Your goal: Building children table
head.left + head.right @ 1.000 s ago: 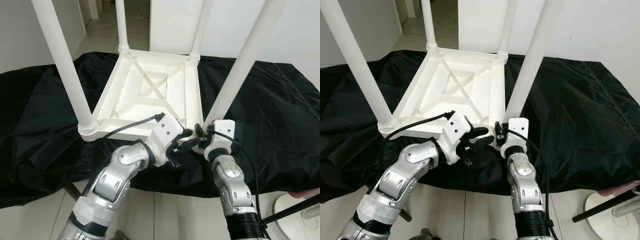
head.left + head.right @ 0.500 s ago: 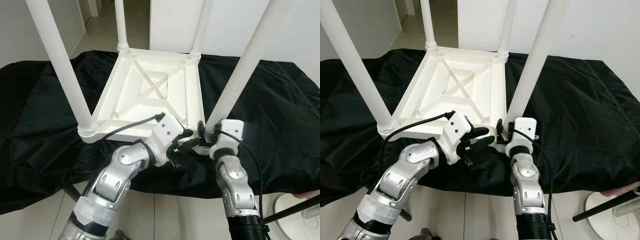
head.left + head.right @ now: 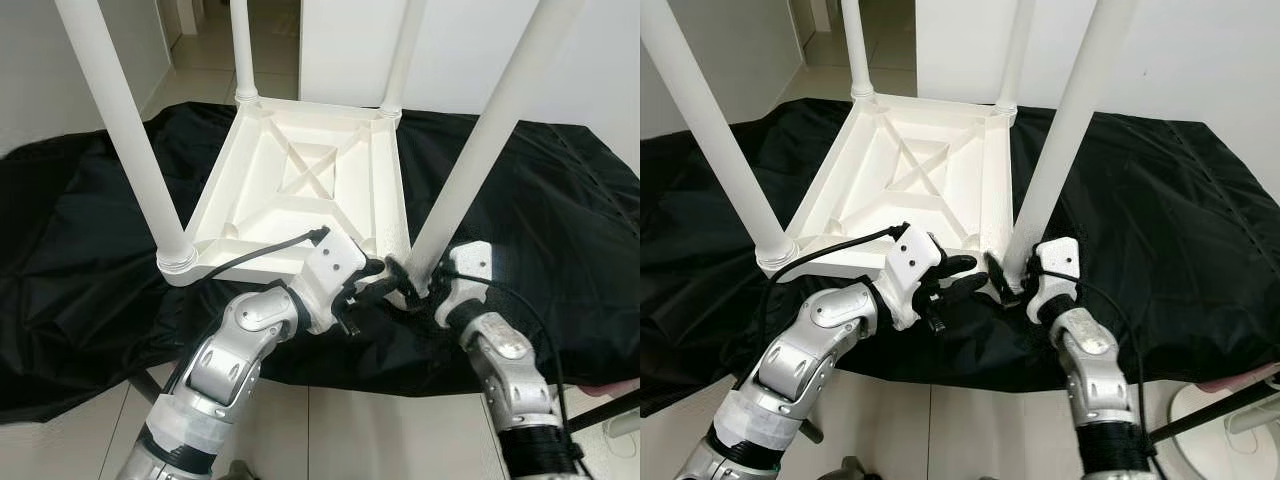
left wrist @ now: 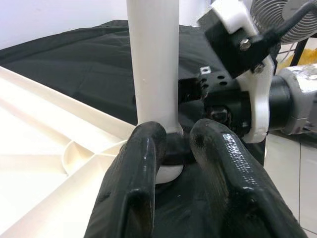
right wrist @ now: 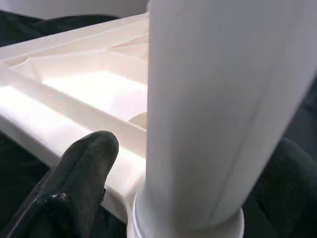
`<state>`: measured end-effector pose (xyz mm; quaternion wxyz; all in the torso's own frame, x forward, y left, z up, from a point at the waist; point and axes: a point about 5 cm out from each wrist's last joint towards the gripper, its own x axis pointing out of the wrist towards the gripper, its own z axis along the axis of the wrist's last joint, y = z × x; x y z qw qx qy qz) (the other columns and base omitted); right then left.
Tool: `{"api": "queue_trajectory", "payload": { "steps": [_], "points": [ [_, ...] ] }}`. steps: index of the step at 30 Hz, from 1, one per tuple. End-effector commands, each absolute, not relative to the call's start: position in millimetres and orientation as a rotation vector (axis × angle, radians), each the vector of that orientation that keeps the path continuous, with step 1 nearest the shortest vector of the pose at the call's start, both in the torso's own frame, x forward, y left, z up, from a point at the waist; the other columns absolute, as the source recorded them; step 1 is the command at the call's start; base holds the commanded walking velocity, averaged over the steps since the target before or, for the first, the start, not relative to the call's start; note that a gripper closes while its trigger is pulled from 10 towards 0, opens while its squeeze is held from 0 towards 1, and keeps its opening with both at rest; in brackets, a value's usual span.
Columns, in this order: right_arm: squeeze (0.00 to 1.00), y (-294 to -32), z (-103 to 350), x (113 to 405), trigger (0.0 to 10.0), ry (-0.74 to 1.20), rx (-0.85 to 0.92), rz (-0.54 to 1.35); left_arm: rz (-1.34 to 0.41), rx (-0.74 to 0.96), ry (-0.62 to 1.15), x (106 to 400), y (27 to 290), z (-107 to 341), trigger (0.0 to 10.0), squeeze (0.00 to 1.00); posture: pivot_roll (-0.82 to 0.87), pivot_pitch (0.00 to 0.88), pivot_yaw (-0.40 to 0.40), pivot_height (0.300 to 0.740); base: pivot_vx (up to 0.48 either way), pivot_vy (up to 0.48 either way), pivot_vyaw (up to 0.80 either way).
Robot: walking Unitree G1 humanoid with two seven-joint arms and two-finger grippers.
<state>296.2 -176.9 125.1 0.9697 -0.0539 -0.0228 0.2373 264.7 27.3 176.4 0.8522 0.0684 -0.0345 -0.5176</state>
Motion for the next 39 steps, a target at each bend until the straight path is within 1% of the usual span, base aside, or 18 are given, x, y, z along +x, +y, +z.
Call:
{"api": "queue_trajectory", "payload": {
  "steps": [1, 6, 7, 9, 10, 11, 16, 25, 26, 30, 33, 34, 35, 38, 39],
  "points": [
    [0.00, -176.8, 126.4, 305.1, 10.0, -0.043, -0.135, 0.549, -1.052, 0.158, -0.074, 268.1, 28.1, 176.2, 10.0, 0.00, -0.01, 0.000, 0.000, 0.740, 0.000, 0.000, 0.00],
    [0.00, -178.7, 127.5, 312.4, 10.0, -0.035, -0.160, 0.591, -1.055, 0.159, -0.075, 268.3, 27.6, 176.8, 10.0, 0.00, -0.01, 0.000, 0.002, 0.740, 0.000, 0.000, 0.00],
    [0.00, -181.0, 128.7, 320.1, 4.8, -0.028, -0.183, 0.612, -1.057, 0.160, -0.075, 267.9, 27.5, 176.9, 10.0, 0.00, -0.01, 0.000, 0.001, 0.740, 0.000, 0.000, 0.00],
    [0.00, -182.0, 129.2, 322.7, 4.8, -0.026, -0.188, 0.626, -1.057, 0.161, -0.075, 268.0, 27.6, 177.1, 10.0, 0.00, 0.00, 0.000, 0.001, 0.740, 0.000, 0.000, 0.00],
    [0.00, -183.3, 129.9, 325.5, 1.0, -0.025, -0.199, 0.635, -1.056, 0.161, -0.075, 267.8, 27.8, 177.1, 10.0, 0.00, 0.00, 0.000, 0.001, 0.740, 0.000, 0.000, 0.00],
    [0.00, -184.5, 130.2, 327.3, 0.0, -0.027, -0.206, 0.645, -1.055, 0.162, -0.075, 267.9, 28.0, 177.2, 10.0, 0.00, 0.00, 0.000, -0.001, 0.740, 0.000, 0.000, 0.00],
    [0.00, -189.0, 126.1, 329.5, 0.0, 0.008, -0.205, 0.689, -1.043, 0.160, -0.075, 267.2, 29.6, 177.6, 10.0, 0.00, 0.01, 0.000, -0.011, 0.740, 0.000, 0.000, 0.00],
    [0.00, -192.3, 120.4, 328.7, 0.0, 0.024, -0.188, 0.706, -1.031, 0.155, -0.075, 266.9, 30.6, 177.8, 10.0, 0.00, 0.02, 0.000, -0.012, 0.740, 0.000, 0.000, 0.00],
    [0.00, -192.1, 120.6, 328.9, 10.0, 0.023, -0.169, 0.695, -1.032, 0.154, -0.075, 266.7, 30.4, 177.8, 10.0, 0.00, 0.02, 0.000, -0.012, 0.740, 0.000, 0.000, 0.00],
    [0.00, -190.5, 122.9, 329.2, 10.0, 0.006, -0.155, 0.656, -1.039, 0.152, -0.076, 266.4, 29.8, 177.9, 10.0, 0.00, 0.02, 0.000, -0.012, 0.740, 0.000, 0.000, 0.00],
    [0.00, -189.2, 120.7, 329.8, 10.0, 0.029, -0.202, 0.577, -1.041, 0.152, -0.077, 266.7, 29.3, 178.2, 10.0, 0.00, 0.00, 0.000, -0.013, 0.740, 0.000, 0.000, 0.00],
    [0.00, -189.2, 120.7, 329.8, 10.0, 0.029, -0.202, 0.577, -1.041, 0.152, -0.077, 266.7, 29.3, 178.2, 10.0, 0.00, 0.00, 0.000, -0.013, 0.740, 0.000, 0.000, 0.00],
    [0.00, -186.8, 117.3, 328.3, 10.0, 0.050, -0.203, 0.540, -1.043, 0.151, -0.077, 266.5, 28.6, 178.2, 10.0, 0.00, 0.00, 0.000, -0.012, 0.740, 0.000, 0.000, 0.00],
    [0.00, -180.0, 114.8, 324.2, 10.0, 0.049, -0.186, 0.520, -1.050, 0.148, -0.077, 265.5, 27.1, 177.8, 10.0, 0.00, 0.00, 0.000, -0.012, 0.740, 0.000, 0.000, 0.00],
    [0.00, -172.6, 113.9, 320.2, 10.0, 0.040, -0.167, 0.486, -1.057, 0.146, -0.076, 264.4, 25.7, 177.2, 10.0, 0.00, -0.01, 0.000, -0.012, 0.740, 0.000, 0.000, 0.00]
  ]
}}
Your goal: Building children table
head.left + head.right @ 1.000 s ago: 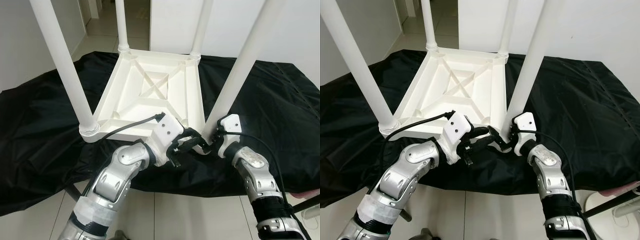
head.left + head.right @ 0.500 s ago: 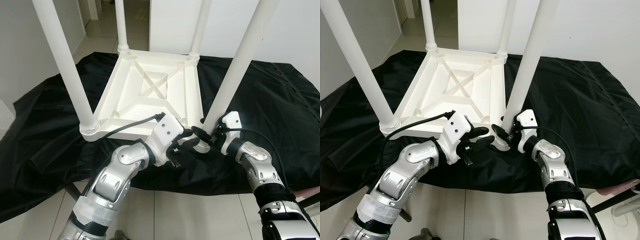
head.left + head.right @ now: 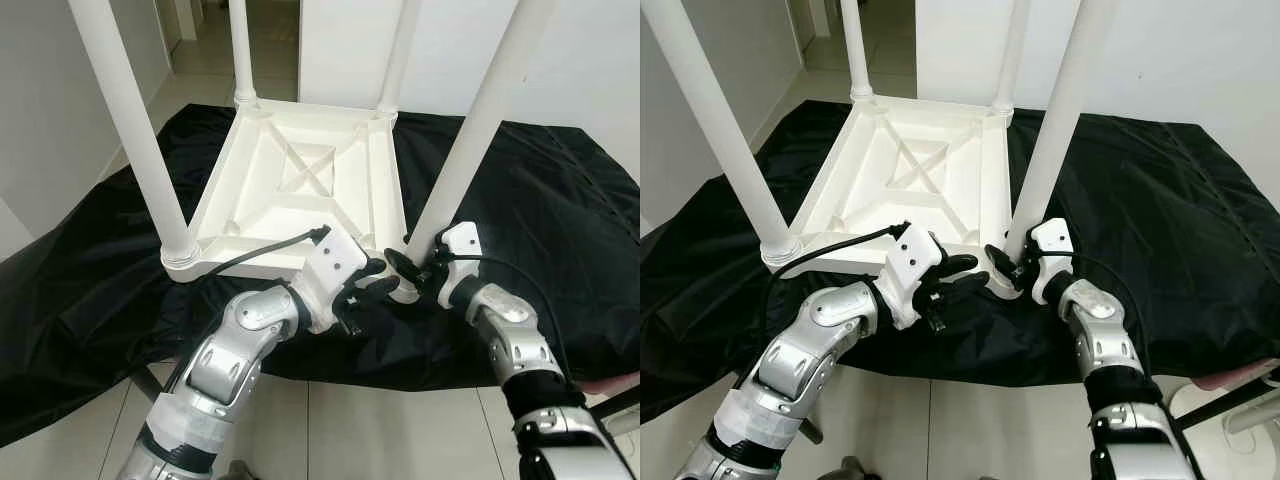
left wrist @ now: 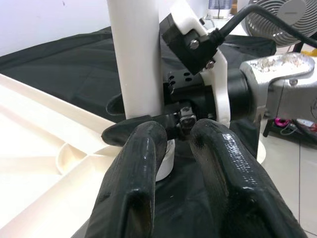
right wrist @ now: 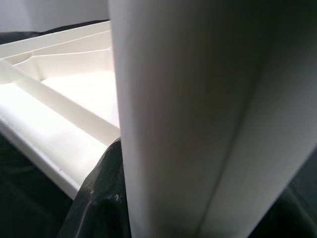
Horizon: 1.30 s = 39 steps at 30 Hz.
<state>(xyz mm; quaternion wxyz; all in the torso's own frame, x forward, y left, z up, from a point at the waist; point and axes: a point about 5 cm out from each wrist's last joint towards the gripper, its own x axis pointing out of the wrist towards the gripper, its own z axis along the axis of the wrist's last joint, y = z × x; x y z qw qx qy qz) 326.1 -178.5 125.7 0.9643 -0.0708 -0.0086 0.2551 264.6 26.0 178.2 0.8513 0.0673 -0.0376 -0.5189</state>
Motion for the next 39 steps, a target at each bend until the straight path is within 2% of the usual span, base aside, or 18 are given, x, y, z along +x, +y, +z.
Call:
{"api": "queue_trajectory", "payload": {
  "steps": [1, 6, 8, 12, 13, 16, 18, 28, 30, 34, 37, 38, 39],
  "points": [
    [0.00, -172.6, 113.9, 320.2, 10.0, 0.040, -0.167, 0.486, -1.057, 0.146, -0.076, 264.4, 25.7, 177.2, 10.0, 0.00, -0.01, 0.000, -0.012, 0.740, 0.000, 0.000, 0.00],
    [0.00, -158.5, 114.2, 311.1, 10.0, 0.005, -0.178, 0.417, -1.061, 0.147, -0.075, 263.4, 24.8, 176.6, 10.0, 0.00, 0.00, 0.000, -0.012, 0.740, 0.000, 0.000, 0.00],
    [0.00, -151.1, 115.3, 306.2, 10.0, -0.003, -0.114, 0.240, -1.058, 0.147, -0.075, 263.9, 25.4, 176.9, 10.0, 0.00, -0.01, 0.000, -0.010, 0.740, 0.000, 0.000, 0.00],
    [0.00, -149.5, 117.6, 303.2, 10.0, -0.011, -0.103, 0.124, -1.058, 0.147, -0.075, 263.9, 25.6, 176.9, 10.0, 0.00, -0.01, 0.000, -0.008, 0.740, 0.000, 0.000, 0.00],
    [0.00, -148.9, 119.9, 300.1, 10.0, -0.020, -0.119, 0.031, -1.059, 0.147, -0.074, 263.7, 25.7, 176.9, 10.0, 0.00, -0.01, 0.000, -0.005, 0.740, 0.000, 0.000, 0.00],
    [0.00, -149.0, 120.4, 298.3, 10.0, -0.021, -0.130, -0.032, -1.060, 0.146, -0.074, 263.6, 25.8, 176.8, 10.0, 0.00, -0.01, 0.000, -0.004, 0.740, 0.000, 0.000, 0.00],
    [0.00, -148.0, 119.7, 292.4, 10.0, -0.009, -0.100, -0.217, -1.065, 0.144, -0.072, 263.5, 24.7, 176.7, 10.0, 0.00, -0.01, 0.000, -0.005, 0.740, 0.000, 0.000, 0.00],
    [0.00, -149.1, 127.0, 289.8, 10.0, -0.018, -0.051, -0.219, -1.065, 0.142, -0.073, 263.2, 23.6, 176.9, 10.0, 0.00, -0.01, 0.000, -0.009, 0.740, 0.000, 0.000, 0.00],
    [1.00, -148.4, 130.6, 288.8, 10.0, -0.034, -0.016, -0.188, -1.061, 0.142, -0.074, 263.7, 23.9, 177.0, 10.0, 0.00, -0.01, 0.000, -0.013, 0.740, 0.000, 0.000, 0.00],
    [1.00, -148.4, 136.5, 287.8, 10.0, -0.070, 0.019, -0.143, -1.055, 0.141, -0.074, 264.4, 24.7, 176.9, 10.0, 0.00, -0.01, 0.000, -0.013, 0.740, 0.000, 0.000, 0.00],
    [1.00, -155.5, 137.6, 286.5, 10.0, -0.093, -0.017, -0.062, -1.054, 0.140, -0.073, 264.2, 24.5, 176.5, 10.0, 0.00, -0.01, 0.000, -0.019, 0.740, 0.000, 0.000, 0.00],
    [0.83, -159.3, 136.3, 285.7, 10.0, -0.099, -0.049, 0.025, -1.054, 0.141, -0.073, 264.3, 24.2, 176.3, 10.0, 0.00, -0.01, 0.000, -0.022, 0.740, 0.000, 0.000, 0.00],
    [0.83, -159.3, 136.3, 285.7, 10.0, -0.099, -0.049, 0.025, -1.054, 0.141, -0.073, 264.3, 24.2, 176.3, 10.0, 0.00, -0.01, 0.000, -0.022, 0.740, 0.000, 0.000, 0.00]
  ]
}}
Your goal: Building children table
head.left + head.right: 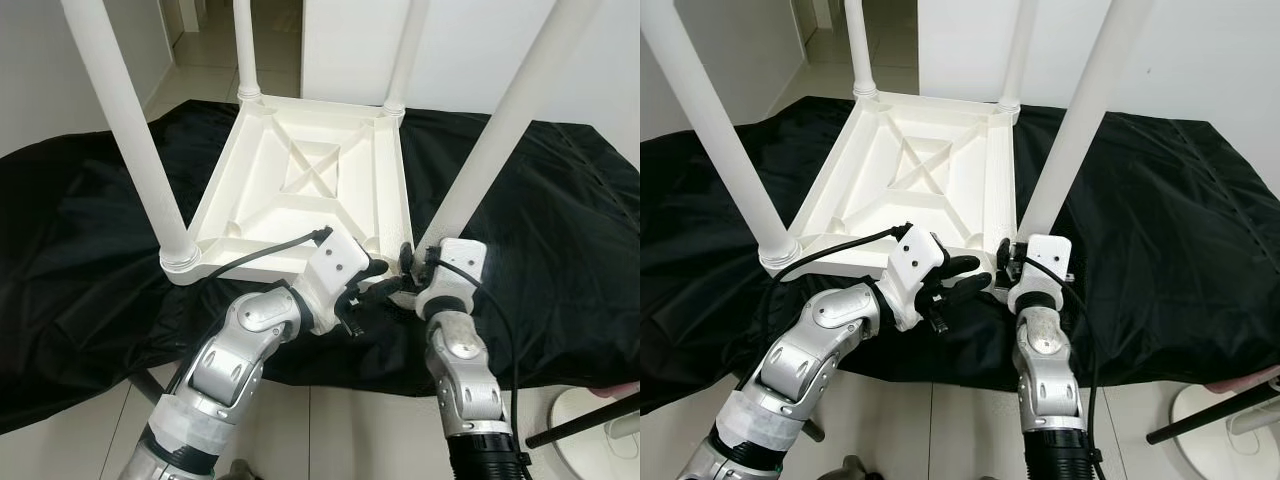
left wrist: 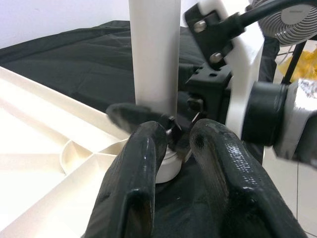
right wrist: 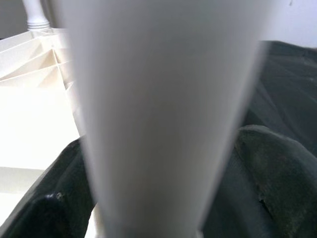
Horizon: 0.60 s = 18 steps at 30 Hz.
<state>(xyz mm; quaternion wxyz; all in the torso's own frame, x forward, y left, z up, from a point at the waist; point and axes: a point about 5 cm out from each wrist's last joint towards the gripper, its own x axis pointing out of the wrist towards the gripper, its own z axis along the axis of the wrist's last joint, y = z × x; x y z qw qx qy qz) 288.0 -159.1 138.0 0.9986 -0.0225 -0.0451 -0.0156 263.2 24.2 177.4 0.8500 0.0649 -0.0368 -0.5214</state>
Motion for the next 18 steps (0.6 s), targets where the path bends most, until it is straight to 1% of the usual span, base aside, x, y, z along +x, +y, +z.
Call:
{"api": "queue_trajectory", "payload": {
  "steps": [1, 2, 3, 4, 5, 7, 8, 9, 11, 12, 15, 18],
  "points": [
    [0.83, -159.3, 136.3, 285.7, 10.0, -0.099, -0.049, 0.025, -1.054, 0.141, -0.073, 264.3, 24.2, 176.3, 10.0, 0.00, -0.01, 0.000, -0.022, 0.740, 0.000, 0.000, 0.00],
    [0.83, -159.7, 135.4, 285.4, 10.0, -0.096, -0.052, 0.073, -1.053, 0.142, -0.074, 264.5, 24.2, 176.3, 10.0, 0.00, -0.01, 0.000, -0.022, 0.740, 0.000, 0.000, 0.00],
    [0.83, -159.7, 135.4, 285.4, 10.0, -0.096, -0.052, 0.073, -1.053, 0.142, -0.074, 264.5, 24.2, 176.3, 10.0, 0.00, -0.01, 0.000, -0.022, 0.740, 0.000, 0.000, 0.00],
    [0.00, -159.8, 134.0, 285.1, 10.0, -0.086, -0.030, 0.142, -1.052, 0.142, -0.075, 265.0, 24.1, 176.5, 10.0, 0.00, -0.01, 0.000, -0.023, 0.740, 0.000, 0.000, 0.00],
    [0.00, -159.7, 132.4, 284.3, 10.0, -0.075, -0.037, 0.251, -1.051, 0.143, -0.076, 265.4, 24.0, 176.6, 10.0, 0.00, -0.01, 0.000, -0.022, 0.740, 0.000, 0.000, 0.00],
    [0.00, -161.1, 131.3, 283.4, 10.0, -0.062, -0.056, 0.404, -1.052, 0.143, -0.078, 266.0, 23.6, 176.9, 10.0, 0.00, -0.01, 0.000, -0.019, 0.740, 0.000, 0.000, 0.00],
    [0.00, -161.1, 131.3, 283.4, 10.0, -0.062, -0.056, 0.404, -1.052, 0.143, -0.078, 266.0, 23.6, 176.9, 10.0, 0.00, -0.01, 0.000, -0.019, 0.740, 0.000, 0.000, 0.00],
    [0.00, -165.4, 132.1, 285.0, 10.0, -0.059, -0.096, 0.495, -1.054, 0.143, -0.079, 265.8, 23.2, 177.3, 10.0, 0.00, -0.01, 0.000, -0.016, 0.740, 0.000, 0.000, 0.00],
    [0.00, -167.6, 132.7, 286.2, 10.0, -0.059, -0.112, 0.521, -1.056, 0.143, -0.080, 265.7, 23.1, 177.3, 10.0, 0.00, -0.01, 0.000, -0.016, 0.740, 0.000, 0.000, 0.00],
    [0.00, -173.9, 134.1, 293.0, 10.0, -0.058, -0.151, 0.557, -1.060, 0.146, -0.081, 265.7, 23.0, 177.5, 10.0, 0.00, -0.01, 0.000, -0.014, 0.740, 0.000, 0.000, 0.00],
    [0.00, -176.3, 133.9, 297.2, 10.0, -0.050, -0.166, 0.570, -1.061, 0.146, -0.082, 265.9, 22.9, 177.6, 10.0, 0.00, -0.01, 0.000, -0.013, 0.740, 0.000, 0.000, 0.00],
    [0.00, -180.7, 134.3, 312.2, 10.0, -0.034, -0.209, 0.592, -1.062, 0.149, -0.085, 267.1, 22.4, 178.3, 10.0, 0.00, -0.01, 0.000, -0.018, 0.740, 0.000, 0.000, 0.00]
  ]
}}
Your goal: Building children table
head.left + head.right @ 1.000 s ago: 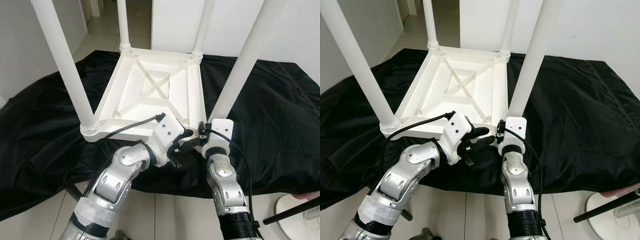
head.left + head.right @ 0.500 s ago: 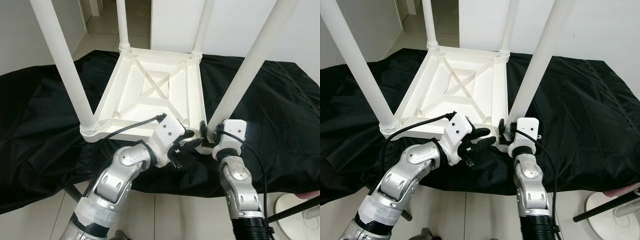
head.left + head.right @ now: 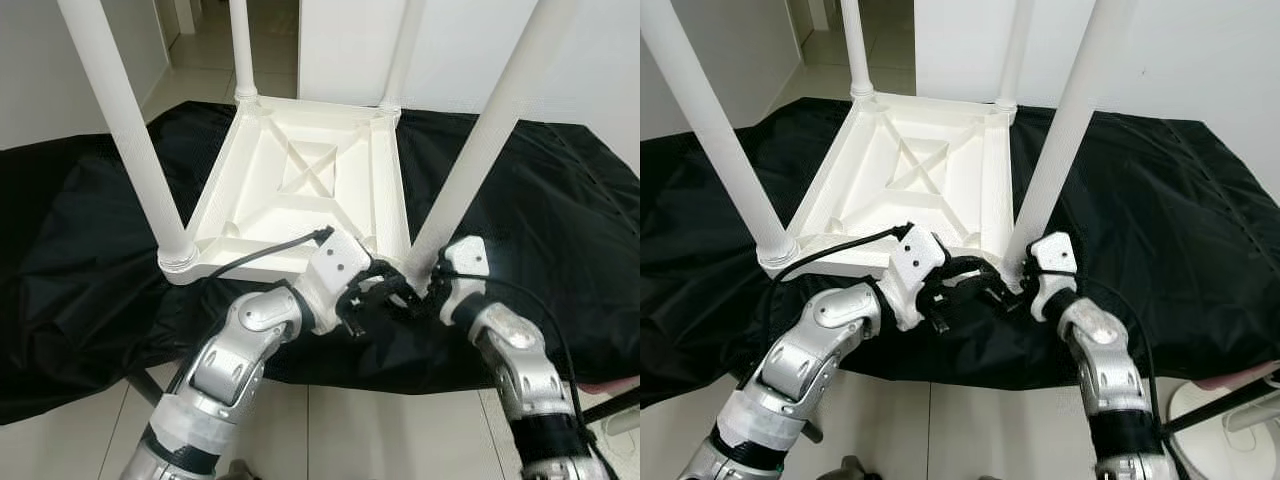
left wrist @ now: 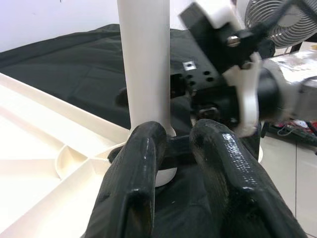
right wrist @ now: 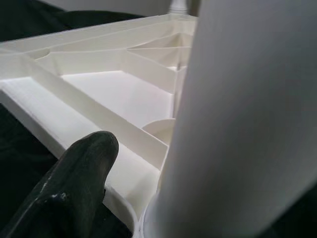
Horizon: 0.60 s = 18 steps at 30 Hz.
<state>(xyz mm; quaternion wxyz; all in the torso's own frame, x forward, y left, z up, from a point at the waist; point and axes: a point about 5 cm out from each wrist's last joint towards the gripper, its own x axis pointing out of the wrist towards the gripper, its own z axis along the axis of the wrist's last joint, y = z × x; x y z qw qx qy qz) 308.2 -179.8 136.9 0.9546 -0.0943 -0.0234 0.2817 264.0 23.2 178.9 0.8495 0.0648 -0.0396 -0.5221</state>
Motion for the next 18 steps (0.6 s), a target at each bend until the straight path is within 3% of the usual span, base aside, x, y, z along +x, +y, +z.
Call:
{"api": "queue_trajectory", "payload": {
  "steps": [1, 4, 5, 6, 8, 18],
  "points": [
    [0.00, -180.7, 134.3, 312.2, 10.0, -0.034, -0.209, 0.592, -1.062, 0.149, -0.085, 267.1, 22.4, 178.3, 10.0, 0.00, -0.01, 0.000, -0.018, 0.740, 0.000, 0.000, 0.00],
    [0.00, -180.9, 135.5, 318.7, 10.0, -0.032, -0.221, 0.612, -1.060, 0.149, -0.087, 267.4, 22.5, 178.8, 10.0, 0.00, 0.00, 0.000, -0.020, 0.740, 0.000, 0.000, 0.00],
    [0.00, -180.7, 135.0, 322.3, 7.3, -0.022, -0.229, 0.626, -1.058, 0.149, -0.088, 267.1, 22.7, 178.9, 10.0, 0.00, 0.00, 0.000, -0.022, 0.740, 0.000, 0.000, 0.00],
    [0.00, -181.2, 134.5, 324.6, 7.3, -0.014, -0.233, 0.643, -1.056, 0.149, -0.089, 266.9, 22.8, 178.9, 10.0, 0.00, 0.00, 0.000, -0.022, 0.740, 0.000, 0.000, 0.00],
    [0.00, -182.1, 132.9, 327.5, 0.0, -0.005, -0.231, 0.672, -1.054, 0.148, -0.089, 266.0, 23.0, 178.9, 10.0, 0.00, 0.01, 0.000, -0.025, 0.740, 0.000, 0.000, 0.00],
    [0.00, -185.8, 126.6, 326.5, 0.0, 0.018, -0.222, 0.713, -1.041, 0.147, -0.086, 264.6, 25.2, 178.0, 10.0, 0.00, 0.02, 0.000, -0.032, 0.740, 0.000, 0.000, 0.00]
  ]
}}
